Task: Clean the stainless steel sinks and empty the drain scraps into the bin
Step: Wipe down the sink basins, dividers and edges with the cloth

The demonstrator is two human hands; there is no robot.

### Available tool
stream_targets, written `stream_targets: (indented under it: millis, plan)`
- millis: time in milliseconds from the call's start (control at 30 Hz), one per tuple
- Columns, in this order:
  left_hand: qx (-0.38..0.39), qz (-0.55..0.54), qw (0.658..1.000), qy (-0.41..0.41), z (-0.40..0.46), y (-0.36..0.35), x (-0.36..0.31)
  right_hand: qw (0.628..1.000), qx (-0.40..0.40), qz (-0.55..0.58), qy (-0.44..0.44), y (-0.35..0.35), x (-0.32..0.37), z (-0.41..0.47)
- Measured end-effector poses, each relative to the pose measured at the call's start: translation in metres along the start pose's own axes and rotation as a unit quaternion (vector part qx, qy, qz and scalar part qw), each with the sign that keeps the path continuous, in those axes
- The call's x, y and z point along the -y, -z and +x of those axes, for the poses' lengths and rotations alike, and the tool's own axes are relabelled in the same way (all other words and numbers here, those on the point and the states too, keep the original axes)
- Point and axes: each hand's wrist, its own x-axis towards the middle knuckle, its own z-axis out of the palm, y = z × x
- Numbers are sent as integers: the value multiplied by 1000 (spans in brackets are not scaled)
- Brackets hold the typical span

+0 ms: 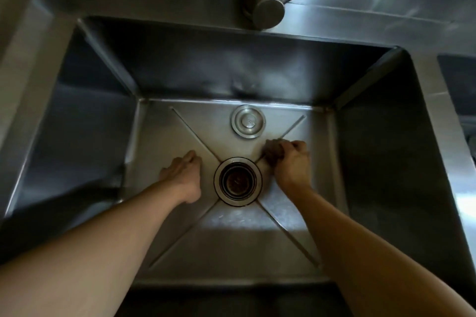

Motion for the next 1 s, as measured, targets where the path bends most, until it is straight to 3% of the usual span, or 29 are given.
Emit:
stream_targets:
  millis: [167, 333, 500, 600, 667, 800, 900, 1000]
  plan:
    - [15, 9, 1000, -5, 2, -3, 9, 996, 59, -64, 4, -18, 37, -7]
    - [41, 0, 999, -8, 5, -1, 14, 978, 157, -85, 106, -27, 61, -30]
    - [32, -78, 996, -7, -4, 1, 9, 982, 172, 70, 42, 2, 60, -41]
    - [21, -192, 981, 6, -15, 5, -4, 970, 165, 173, -35, 23, 60, -53]
    - [25, -316, 948, 19, -25, 7, -15, 934, 154, 301, -112, 33, 60, -62]
    - [80, -536, 836, 89, -49, 11, -42, 795, 136, 555, -206, 56, 70, -76]
    - [181, -616, 750, 157, -54, 9, -52, 766, 109, 589, -235, 59, 72, -77]
    - [235, -682, 675, 155, -45, 1, -55, 765, 96, 595, -227, 55, 75, -77]
